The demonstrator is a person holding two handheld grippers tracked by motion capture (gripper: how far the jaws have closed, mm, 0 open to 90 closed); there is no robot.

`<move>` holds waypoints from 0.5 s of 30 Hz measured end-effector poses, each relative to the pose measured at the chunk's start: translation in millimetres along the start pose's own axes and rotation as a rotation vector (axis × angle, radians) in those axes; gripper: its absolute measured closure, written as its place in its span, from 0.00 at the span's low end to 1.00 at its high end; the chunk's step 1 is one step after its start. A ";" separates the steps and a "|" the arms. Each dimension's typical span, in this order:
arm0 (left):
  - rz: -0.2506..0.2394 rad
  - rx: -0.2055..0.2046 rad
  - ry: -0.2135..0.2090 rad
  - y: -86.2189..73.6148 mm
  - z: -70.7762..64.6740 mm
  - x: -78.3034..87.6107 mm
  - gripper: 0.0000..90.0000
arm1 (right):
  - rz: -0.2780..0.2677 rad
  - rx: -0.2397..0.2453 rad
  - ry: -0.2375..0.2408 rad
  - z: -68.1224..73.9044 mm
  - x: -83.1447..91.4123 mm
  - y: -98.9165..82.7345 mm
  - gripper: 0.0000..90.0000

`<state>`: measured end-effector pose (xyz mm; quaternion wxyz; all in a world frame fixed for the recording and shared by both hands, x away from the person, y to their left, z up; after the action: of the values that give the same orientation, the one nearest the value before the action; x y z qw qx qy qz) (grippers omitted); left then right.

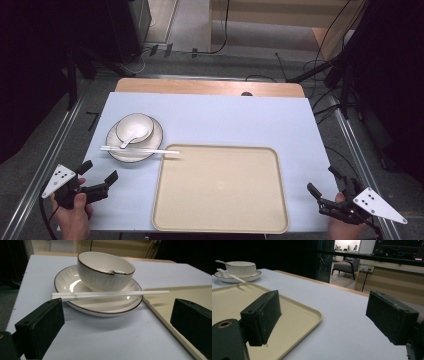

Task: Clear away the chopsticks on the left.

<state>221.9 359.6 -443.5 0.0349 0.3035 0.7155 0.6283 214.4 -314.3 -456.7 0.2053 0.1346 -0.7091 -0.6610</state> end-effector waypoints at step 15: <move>0.072 0.000 -0.099 12.3 -26.4 -18.3 0.69 | 0.049 0.013 0.039 9.7 -13.5 -0.4 0.14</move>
<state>230.2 328.0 -432.8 0.0478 0.3599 0.7014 0.6134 221.7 -299.5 -459.1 0.2345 0.1315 -0.7121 -0.6485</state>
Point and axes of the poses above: each handheld gripper's, and its own axes: x roughly backward along the jaws, y roughly out of its top, z roughly to its left, the point moved 2 cm from there along -x, roughly forward along the jaws, and after that the axes turned 6 degrees about -y, right-handed, at the moved point
